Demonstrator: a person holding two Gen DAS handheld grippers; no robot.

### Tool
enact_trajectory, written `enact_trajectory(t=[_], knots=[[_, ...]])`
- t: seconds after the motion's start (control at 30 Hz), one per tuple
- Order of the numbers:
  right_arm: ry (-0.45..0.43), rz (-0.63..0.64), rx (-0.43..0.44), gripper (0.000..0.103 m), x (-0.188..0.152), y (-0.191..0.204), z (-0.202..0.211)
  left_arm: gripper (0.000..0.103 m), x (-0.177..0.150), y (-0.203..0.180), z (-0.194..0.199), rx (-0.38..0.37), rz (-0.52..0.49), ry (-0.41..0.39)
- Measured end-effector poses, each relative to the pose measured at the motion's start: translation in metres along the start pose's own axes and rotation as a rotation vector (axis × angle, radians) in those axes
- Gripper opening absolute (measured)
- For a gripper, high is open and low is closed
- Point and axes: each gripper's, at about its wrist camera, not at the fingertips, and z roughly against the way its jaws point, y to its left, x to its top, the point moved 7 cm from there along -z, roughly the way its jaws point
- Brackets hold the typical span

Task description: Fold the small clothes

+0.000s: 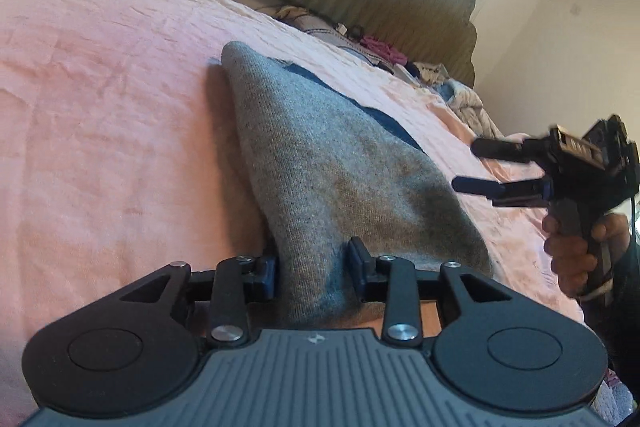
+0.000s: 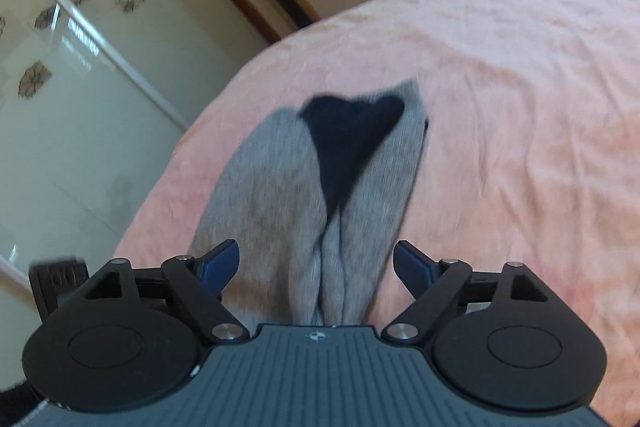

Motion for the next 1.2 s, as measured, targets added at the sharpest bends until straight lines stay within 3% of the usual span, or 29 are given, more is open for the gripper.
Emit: enact_trajectory(t=[0.1, 0.2, 0.23, 0.27, 0.37, 0.43, 0.47, 0.5, 0.6, 0.63, 0.67, 0.8, 0.9, 1.13, 1.2], knots=[[0.000, -0.041, -0.009, 0.070, 0.035, -0.005, -0.027, 0.044, 0.001, -0.005, 0.000, -0.002, -0.039, 0.004], [0.098, -0.078, -0.085, 0.057, 0.046, -0.017, -0.076, 0.051, 0.001, -0.006, -0.001, -0.024, -0.047, 0.005], [0.133, -0.073, -0.116, 0.033, 0.045, -0.020, -0.092, 0.051, 0.000, -0.006, -0.001, -0.028, -0.046, 0.004], [0.149, -0.040, -0.118, 0.022, 0.045, -0.017, -0.101, 0.052, 0.001, -0.006, 0.000, -0.031, -0.045, 0.004], [0.061, 0.100, -0.091, 0.013, 0.060, -0.001, -0.094, 0.054, -0.001, -0.006, 0.001, -0.034, -0.046, 0.002], [0.104, 0.063, -0.202, 0.010, 0.061, -0.033, -0.107, 0.060, -0.001, -0.007, 0.000, -0.051, -0.049, 0.003], [0.106, 0.075, -0.197, 0.008, 0.054, -0.039, -0.110, 0.065, -0.001, -0.008, 0.000, -0.061, -0.053, 0.005], [0.092, 0.072, -0.175, 0.009, 0.051, -0.038, -0.104, 0.066, -0.001, -0.009, 0.000, -0.064, -0.057, 0.006], [0.043, -0.025, -0.102, 0.033, 0.044, -0.032, -0.076, 0.066, -0.002, -0.010, 0.002, -0.037, -0.072, 0.004], [0.002, -0.041, -0.074, 0.045, 0.040, -0.028, -0.059, 0.066, -0.002, -0.013, 0.004, 0.013, -0.096, 0.003], [-0.027, -0.052, -0.054, 0.049, 0.035, -0.025, -0.045, 0.067, -0.004, -0.017, 0.008, 0.071, -0.127, 0.008], [0.049, -0.015, -0.005, 0.050, -0.011, -0.008, -0.007, 0.069, -0.017, -0.027, 0.033, 0.195, -0.243, -0.025], [0.086, 0.016, -0.024, 0.050, -0.038, -0.002, 0.009, 0.069, -0.023, -0.028, 0.035, 0.251, -0.307, 0.029], [0.129, 0.077, -0.028, 0.050, -0.059, 0.015, 0.003, 0.068, -0.002, -0.021, 0.037, 0.341, -0.269, -0.031], [0.162, 0.092, -0.047, 0.049, -0.062, 0.015, -0.010, 0.060, -0.002, -0.025, 0.029, 0.345, -0.276, -0.031]])
